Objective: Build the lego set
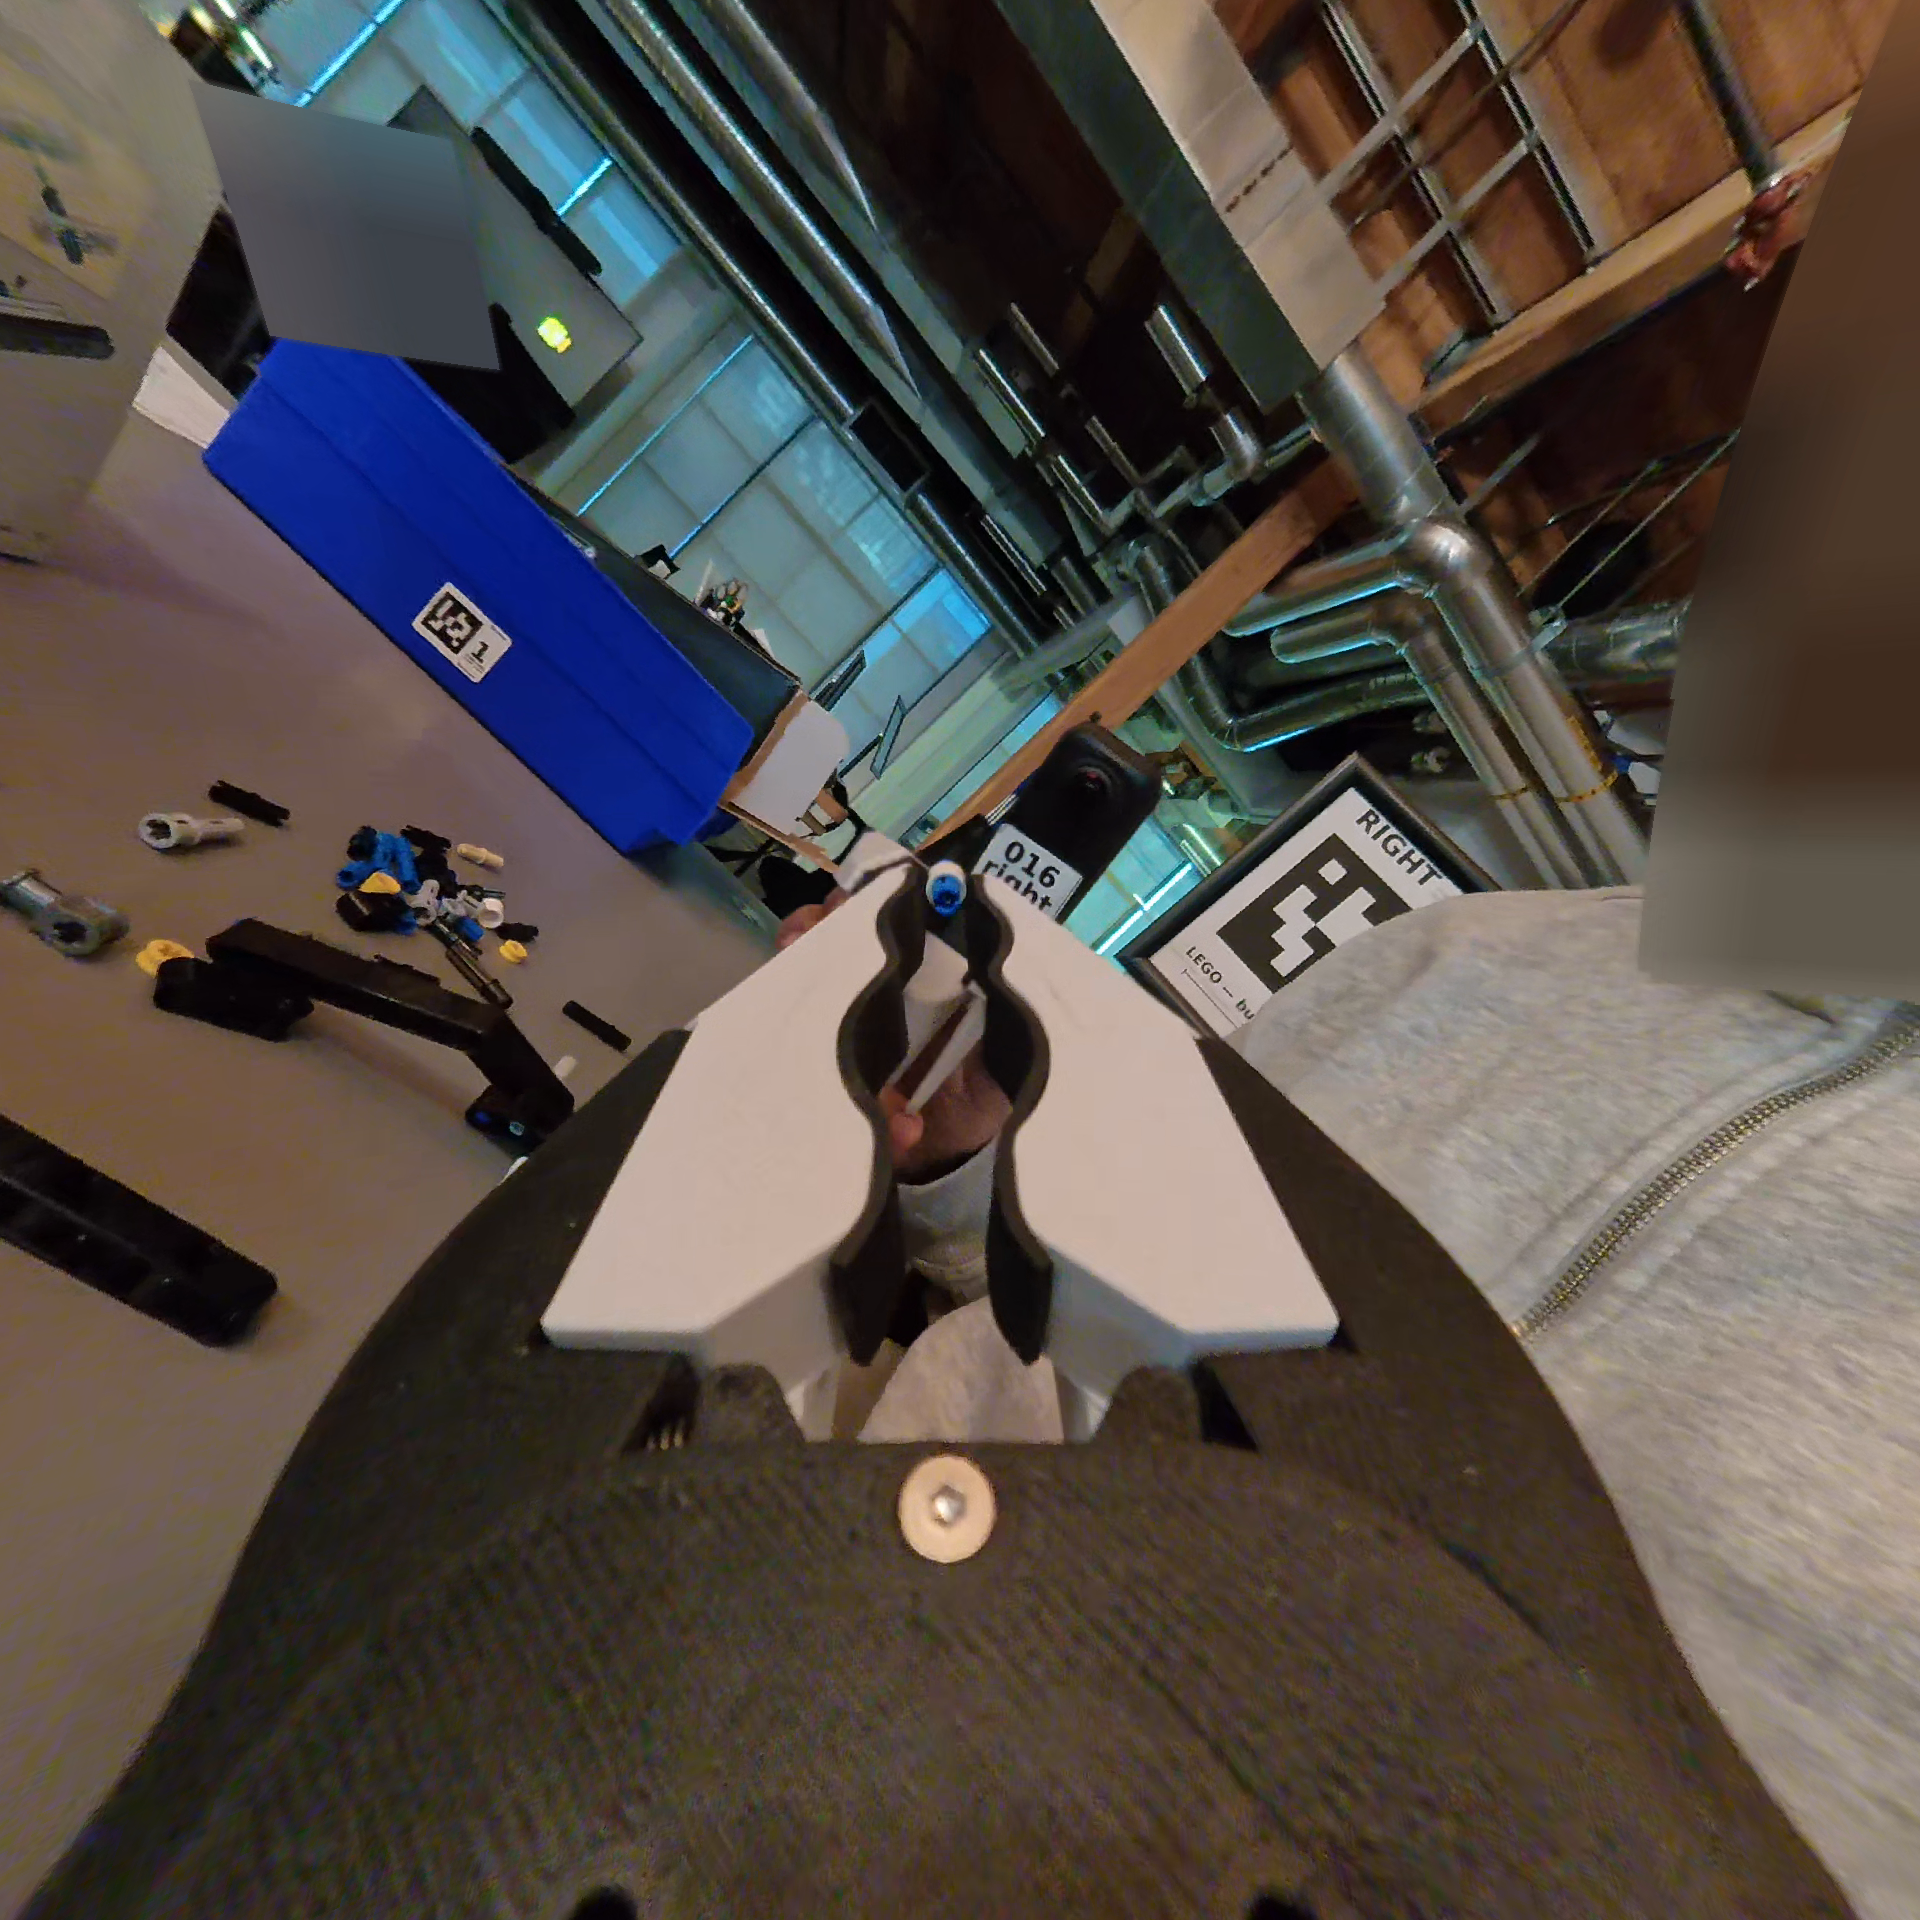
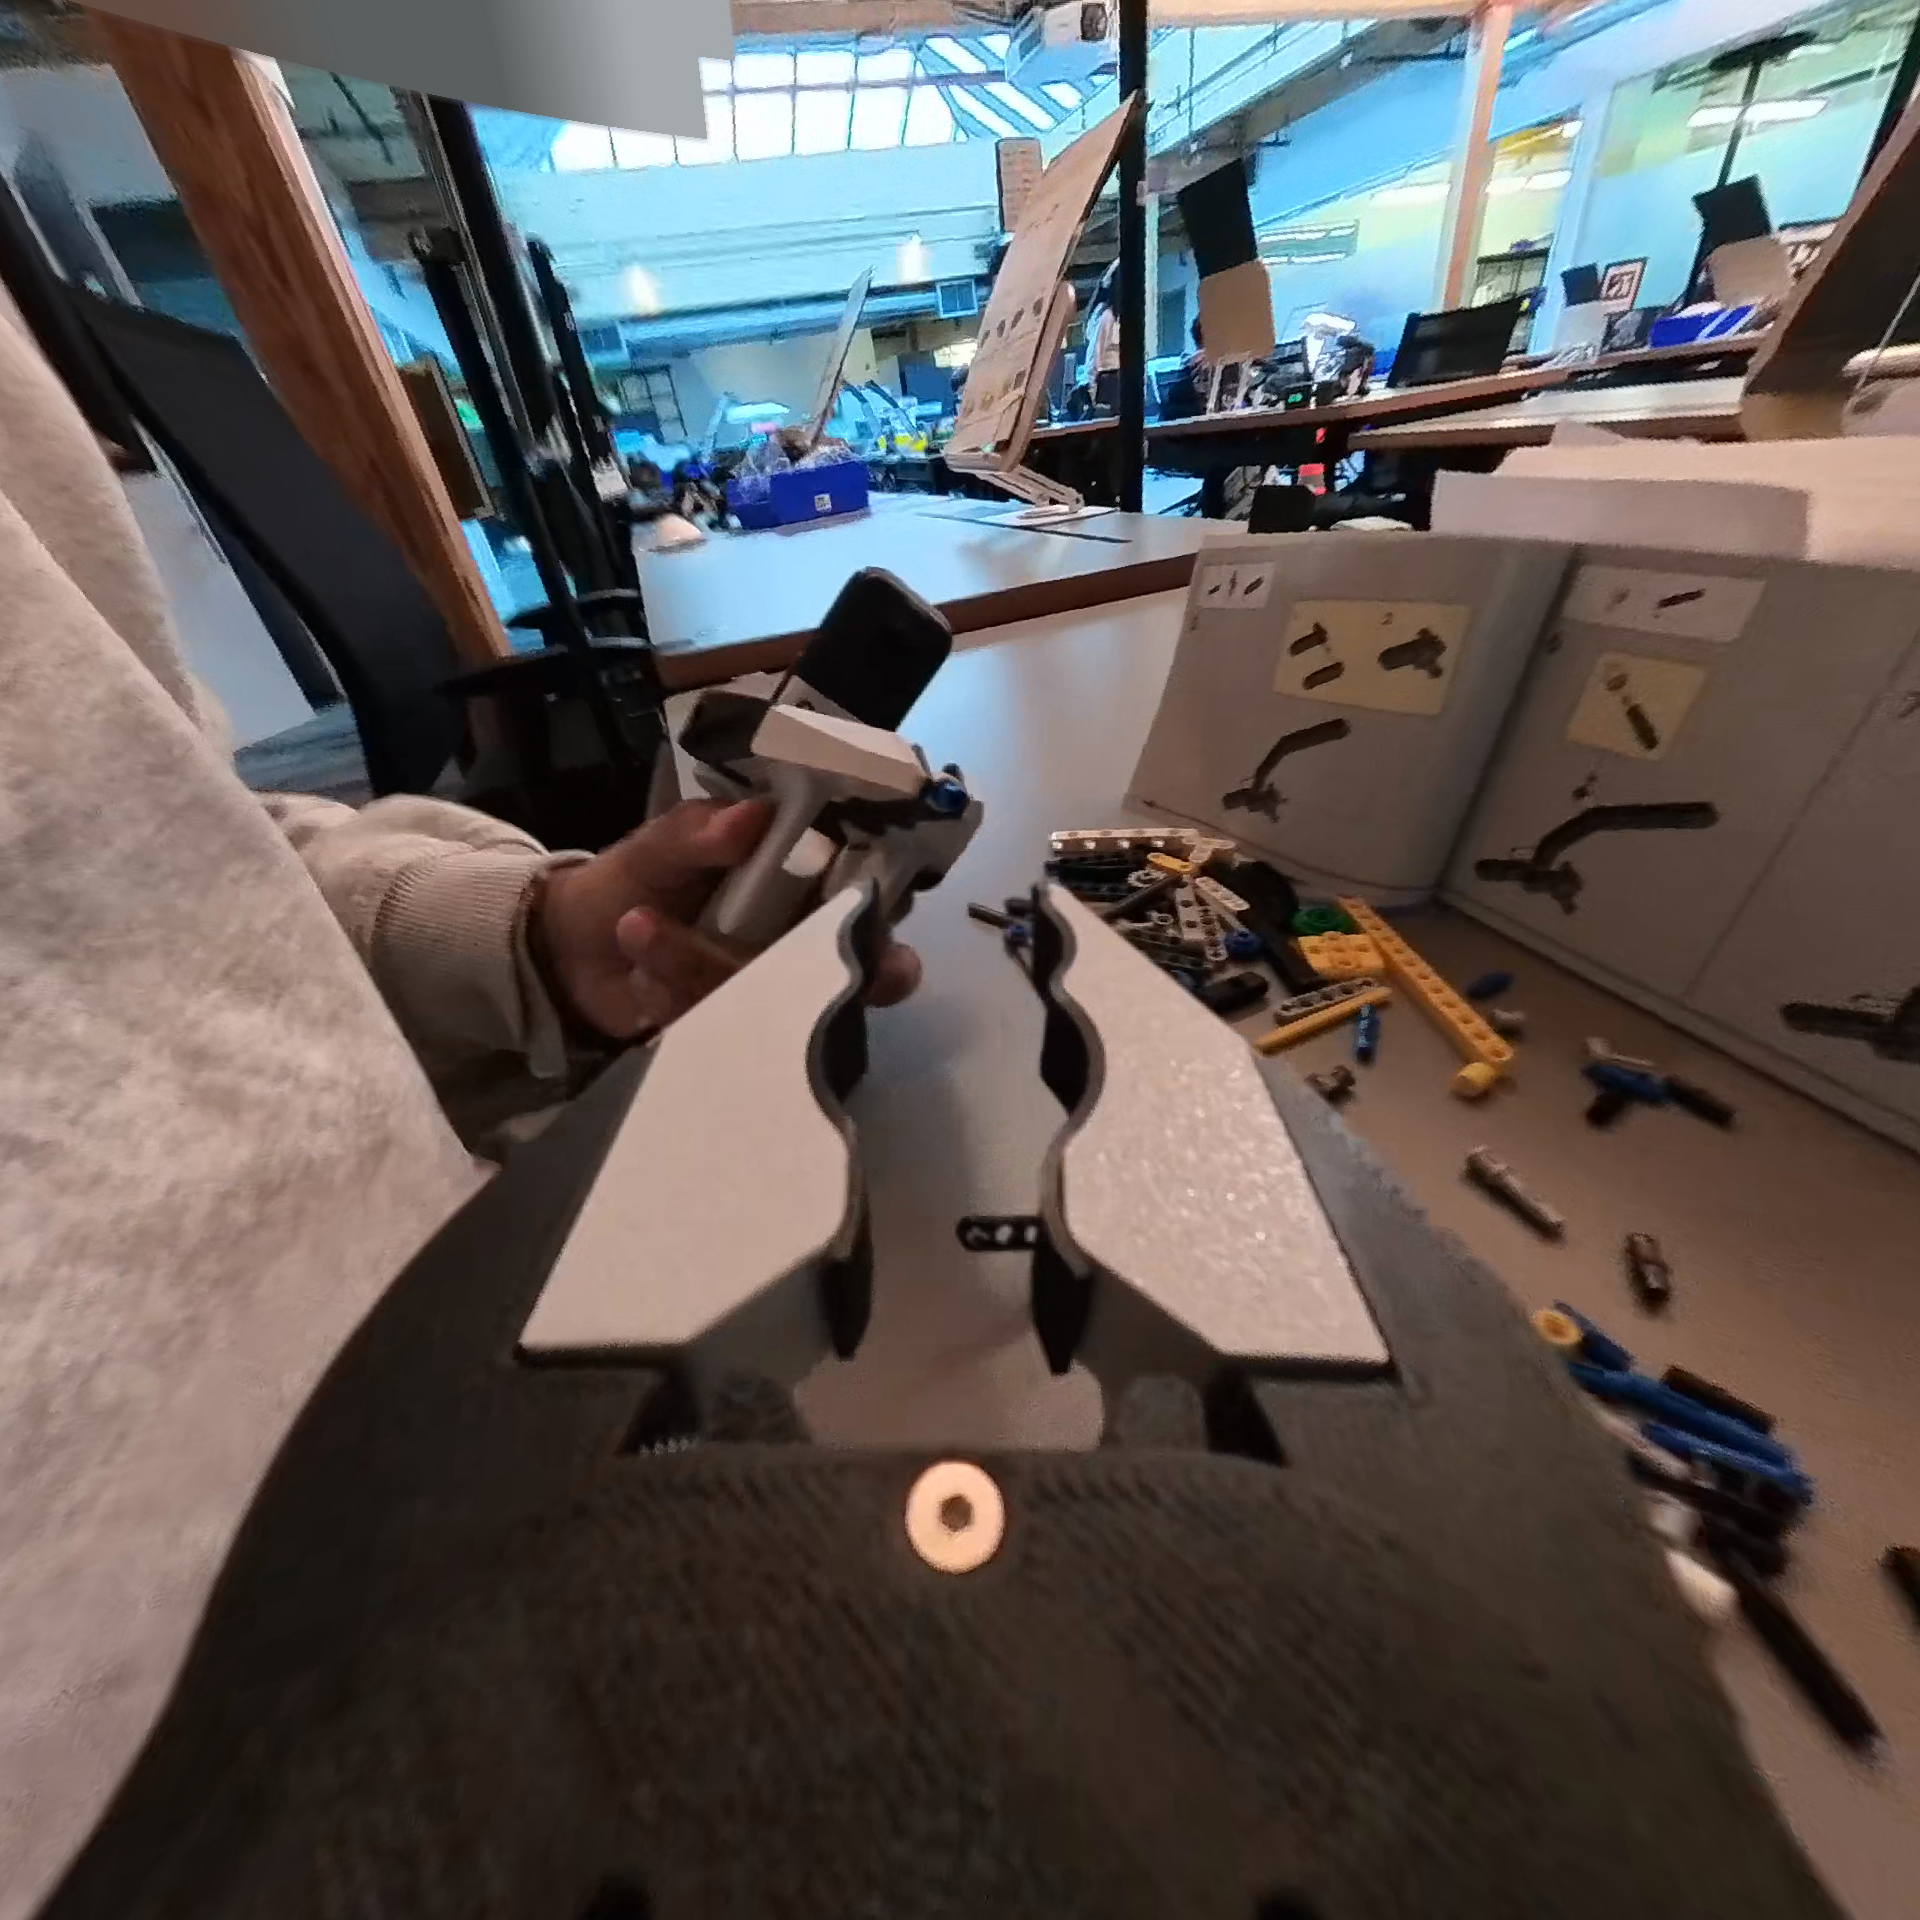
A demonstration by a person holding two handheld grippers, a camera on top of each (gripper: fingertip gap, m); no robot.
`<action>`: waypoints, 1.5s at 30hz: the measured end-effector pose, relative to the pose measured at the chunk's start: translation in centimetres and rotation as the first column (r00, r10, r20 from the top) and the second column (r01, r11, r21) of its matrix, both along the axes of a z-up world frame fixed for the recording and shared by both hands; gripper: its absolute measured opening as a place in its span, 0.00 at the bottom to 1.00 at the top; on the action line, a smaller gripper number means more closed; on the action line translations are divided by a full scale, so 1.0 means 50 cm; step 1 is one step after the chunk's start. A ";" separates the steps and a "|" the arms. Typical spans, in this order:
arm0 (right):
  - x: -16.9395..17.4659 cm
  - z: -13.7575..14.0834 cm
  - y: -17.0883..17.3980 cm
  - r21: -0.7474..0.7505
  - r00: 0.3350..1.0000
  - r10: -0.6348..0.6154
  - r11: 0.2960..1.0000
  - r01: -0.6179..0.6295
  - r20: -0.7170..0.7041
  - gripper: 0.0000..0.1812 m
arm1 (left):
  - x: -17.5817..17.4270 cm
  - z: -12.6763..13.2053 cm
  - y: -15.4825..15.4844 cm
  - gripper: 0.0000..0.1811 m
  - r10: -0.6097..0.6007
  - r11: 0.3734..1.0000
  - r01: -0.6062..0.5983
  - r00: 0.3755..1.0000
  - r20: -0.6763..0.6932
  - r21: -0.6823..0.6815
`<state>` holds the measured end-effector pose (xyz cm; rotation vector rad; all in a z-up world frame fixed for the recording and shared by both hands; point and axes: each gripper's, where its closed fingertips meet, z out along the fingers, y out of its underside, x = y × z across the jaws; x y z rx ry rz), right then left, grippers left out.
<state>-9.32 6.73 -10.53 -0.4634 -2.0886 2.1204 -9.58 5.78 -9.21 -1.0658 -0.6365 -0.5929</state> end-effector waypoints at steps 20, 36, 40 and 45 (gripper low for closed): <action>-0.015 -0.018 0.023 0.126 0.949 -0.119 0.979 0.161 -0.293 0.13 | 0.008 -0.013 0.020 0.03 -0.016 0.998 0.015 0.999 -0.028 -0.059; -0.015 -0.014 0.021 0.088 0.957 -0.106 0.987 0.135 -0.271 0.16 | 0.008 -0.017 0.022 0.03 -0.021 0.997 0.020 1.000 -0.017 -0.068; -0.013 -0.013 0.022 0.084 0.959 -0.104 0.988 0.130 -0.264 0.17 | 0.008 -0.019 0.024 0.03 -0.023 0.997 0.022 1.000 -0.018 -0.076; -0.008 -0.013 0.019 0.082 0.961 -0.093 0.990 0.118 -0.261 0.17 | 0.013 -0.023 0.029 0.03 -0.036 0.995 0.033 0.999 -0.022 -0.096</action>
